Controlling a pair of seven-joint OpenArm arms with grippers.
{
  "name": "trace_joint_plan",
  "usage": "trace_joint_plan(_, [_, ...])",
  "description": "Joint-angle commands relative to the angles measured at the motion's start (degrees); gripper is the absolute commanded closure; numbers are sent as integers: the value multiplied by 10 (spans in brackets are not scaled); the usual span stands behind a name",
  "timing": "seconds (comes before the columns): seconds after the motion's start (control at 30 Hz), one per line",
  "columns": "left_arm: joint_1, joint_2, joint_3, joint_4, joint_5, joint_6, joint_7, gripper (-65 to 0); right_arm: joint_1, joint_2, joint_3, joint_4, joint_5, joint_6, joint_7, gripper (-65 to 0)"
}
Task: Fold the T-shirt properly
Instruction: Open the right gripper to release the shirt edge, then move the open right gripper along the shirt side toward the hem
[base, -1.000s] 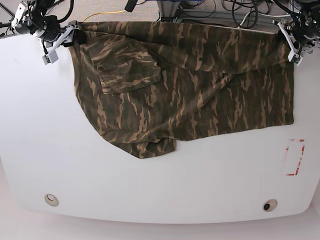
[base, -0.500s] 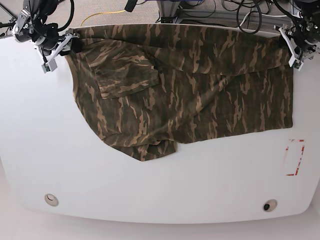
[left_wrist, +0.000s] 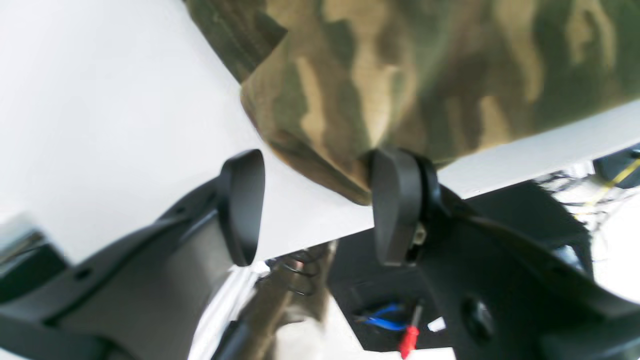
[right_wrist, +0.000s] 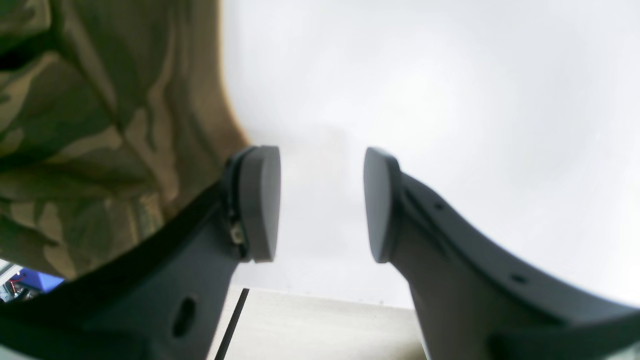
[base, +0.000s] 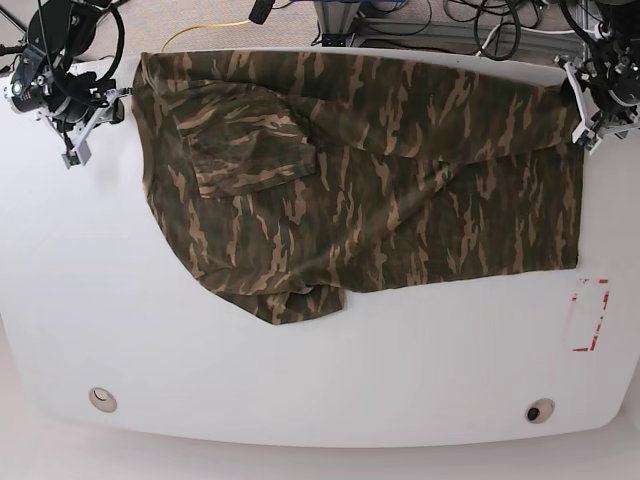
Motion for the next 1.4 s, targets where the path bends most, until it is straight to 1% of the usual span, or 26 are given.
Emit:
trace_joint_plan(0.0, [2,-10,-8,28,-3,3,0,-306,1,15,6,14,4,0,-3,-262])
trace_joint_plan(0.03, [2,-10,-8,40,-4,3,7,-306,3,17,7,24,4,0,-9,-262])
trace_joint_plan(0.13, [2,-9,-18,74,-4,3,48,-306,8,9,8,55,4,0,-29,-262])
trace_joint_plan(0.2, [1,-4,-36,90,-4,3,76,-306,12,1,8,83,5,0,-43,-262])
trace_joint_plan(0.27, [-4,8,-44,91,-4,3,91,-306,14,-9,8,106,14,0,-51,-262])
trace_joint_plan(0.37, [-28,28,-47,91,-2,3,91,-306,21,-23,4,126,60,0,-62,-262])
trace_joint_plan(0.43, [-32,34,-47,91,-1,3,91,-306,22,-32,3,125,103,0,-68,-262])
trace_joint_plan(0.5, [-35,36,-56,91,0,3,91,-306,33,-44,0,123,131,0,-69,-262])
trace_joint_plan(0.63, [-43,36,-64,90,0,3,91,-306,65,-73,-50,115,132,0,-69,-262])
trace_joint_plan(0.73, [-44,37,-65,89,1,3,91,-306,73,-88,-70,99,132,0,-66,-262])
trace_joint_plan(0.83, [-45,37,-65,89,1,3,91,-306,100,-99,-94,71,132,0,-60,-262])
trace_joint_plan(1.03, [-45,37,-66,89,1,3,91,-306,134,-97,-123,7,131,0,-22,-258])
trace_joint_plan(1.17, [-43,37,-66,89,1,3,91,-306,138,-78,-123,-22,132,0,0,-258])
trace_joint_plan(1.37, [-44,37,-65,89,2,3,91,-306,158,-64,-124,-87,132,0,15,-258])
